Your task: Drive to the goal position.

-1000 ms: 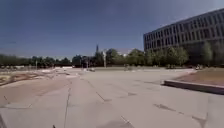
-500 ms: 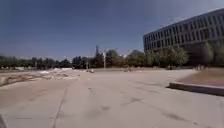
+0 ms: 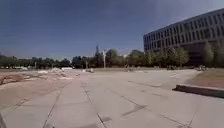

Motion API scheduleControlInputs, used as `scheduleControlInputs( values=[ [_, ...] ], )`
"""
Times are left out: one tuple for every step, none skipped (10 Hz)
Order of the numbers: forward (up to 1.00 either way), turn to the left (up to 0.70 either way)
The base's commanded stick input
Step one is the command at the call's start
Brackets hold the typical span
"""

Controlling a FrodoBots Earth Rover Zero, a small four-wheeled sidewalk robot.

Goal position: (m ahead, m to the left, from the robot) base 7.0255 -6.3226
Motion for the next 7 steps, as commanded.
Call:
scheduleControlInputs(
  values=[
    [0.7,0.01],
    [0.7,0.01],
    [0.7,0.01],
    [0.7,0.01],
    [0.7,0.01],
    [0.7,0.01],
    [0.7,0.01]
  ],
)
